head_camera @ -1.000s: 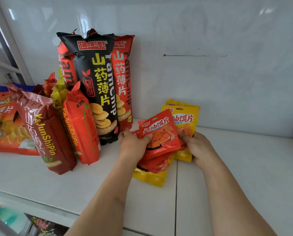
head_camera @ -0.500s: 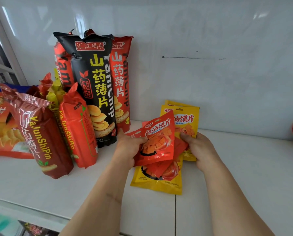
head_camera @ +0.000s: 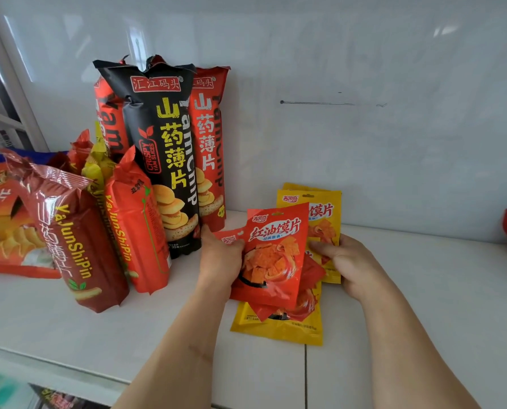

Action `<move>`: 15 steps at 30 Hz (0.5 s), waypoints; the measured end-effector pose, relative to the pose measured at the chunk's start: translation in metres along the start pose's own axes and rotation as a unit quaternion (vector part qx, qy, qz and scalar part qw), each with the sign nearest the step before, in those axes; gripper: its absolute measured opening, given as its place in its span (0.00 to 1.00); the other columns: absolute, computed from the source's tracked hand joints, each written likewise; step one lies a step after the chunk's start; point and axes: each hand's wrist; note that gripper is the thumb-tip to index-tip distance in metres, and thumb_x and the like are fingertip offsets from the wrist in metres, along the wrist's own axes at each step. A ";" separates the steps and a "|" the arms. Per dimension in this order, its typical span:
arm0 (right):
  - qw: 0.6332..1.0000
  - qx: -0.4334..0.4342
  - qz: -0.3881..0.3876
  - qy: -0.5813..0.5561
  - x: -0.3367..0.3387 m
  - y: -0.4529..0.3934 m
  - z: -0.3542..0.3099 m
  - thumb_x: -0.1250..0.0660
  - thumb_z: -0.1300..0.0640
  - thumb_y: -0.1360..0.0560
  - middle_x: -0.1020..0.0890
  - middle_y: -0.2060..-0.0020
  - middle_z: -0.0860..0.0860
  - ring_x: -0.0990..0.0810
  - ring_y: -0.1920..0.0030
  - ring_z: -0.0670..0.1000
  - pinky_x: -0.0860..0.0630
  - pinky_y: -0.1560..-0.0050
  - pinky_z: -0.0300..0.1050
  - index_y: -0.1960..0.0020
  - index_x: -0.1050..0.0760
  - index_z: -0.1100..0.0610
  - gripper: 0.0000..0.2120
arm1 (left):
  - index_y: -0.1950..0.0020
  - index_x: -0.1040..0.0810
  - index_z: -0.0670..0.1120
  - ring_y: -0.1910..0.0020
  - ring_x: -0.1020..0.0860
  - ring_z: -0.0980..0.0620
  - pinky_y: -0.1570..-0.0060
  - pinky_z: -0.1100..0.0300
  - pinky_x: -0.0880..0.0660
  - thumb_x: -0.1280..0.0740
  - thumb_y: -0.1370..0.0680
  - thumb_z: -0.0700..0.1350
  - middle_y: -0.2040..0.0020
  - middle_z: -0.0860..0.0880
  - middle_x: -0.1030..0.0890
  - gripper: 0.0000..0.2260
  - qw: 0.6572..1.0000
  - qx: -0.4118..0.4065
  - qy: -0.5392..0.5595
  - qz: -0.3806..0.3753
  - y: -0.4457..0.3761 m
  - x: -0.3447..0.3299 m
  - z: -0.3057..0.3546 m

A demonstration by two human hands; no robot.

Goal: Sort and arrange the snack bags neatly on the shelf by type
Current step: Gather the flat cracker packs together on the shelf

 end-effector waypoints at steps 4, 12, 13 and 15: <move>1.000 0.001 0.030 0.010 0.001 -0.002 0.000 0.27 0.62 0.26 0.13 0.57 0.54 0.13 0.58 0.55 0.18 0.54 0.51 0.49 0.17 0.56 0.07 | 0.18 0.56 0.51 0.25 0.34 0.42 0.29 0.48 0.34 0.23 0.30 0.61 0.21 0.47 0.36 0.53 0.995 0.062 -0.033 -0.069 0.004 0.011 0.003; 0.997 0.014 0.070 0.033 0.003 -0.008 0.003 0.29 0.54 0.23 0.13 0.55 0.50 0.14 0.54 0.54 0.19 0.46 0.57 0.48 0.18 0.52 0.05 | 0.19 0.56 0.57 0.32 0.27 0.42 0.33 0.42 0.28 0.17 0.34 0.45 0.26 0.47 0.31 0.58 0.993 0.075 -0.012 -0.094 0.001 0.014 -0.002; 0.996 0.019 0.072 0.042 0.003 -0.007 0.002 0.30 0.53 0.22 0.13 0.55 0.50 0.14 0.54 0.54 0.19 0.47 0.56 0.48 0.19 0.52 0.05 | 0.18 0.55 0.56 0.33 0.26 0.42 0.34 0.43 0.27 0.18 0.33 0.44 0.26 0.47 0.30 0.57 0.993 0.076 0.003 -0.087 0.001 0.014 -0.001; 0.994 0.033 0.078 0.068 0.003 -0.006 0.001 0.32 0.52 0.21 0.13 0.54 0.50 0.14 0.54 0.53 0.19 0.49 0.53 0.48 0.19 0.52 0.05 | 0.19 0.47 0.51 0.39 0.21 0.44 0.44 0.48 0.21 0.20 0.31 0.39 0.32 0.46 0.25 0.49 0.992 0.081 0.052 -0.079 0.002 0.016 -0.001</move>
Point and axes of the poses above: each hand's wrist, its own y-axis away from the middle knuckle, its own x-axis out of the back of the hand, z = x × y
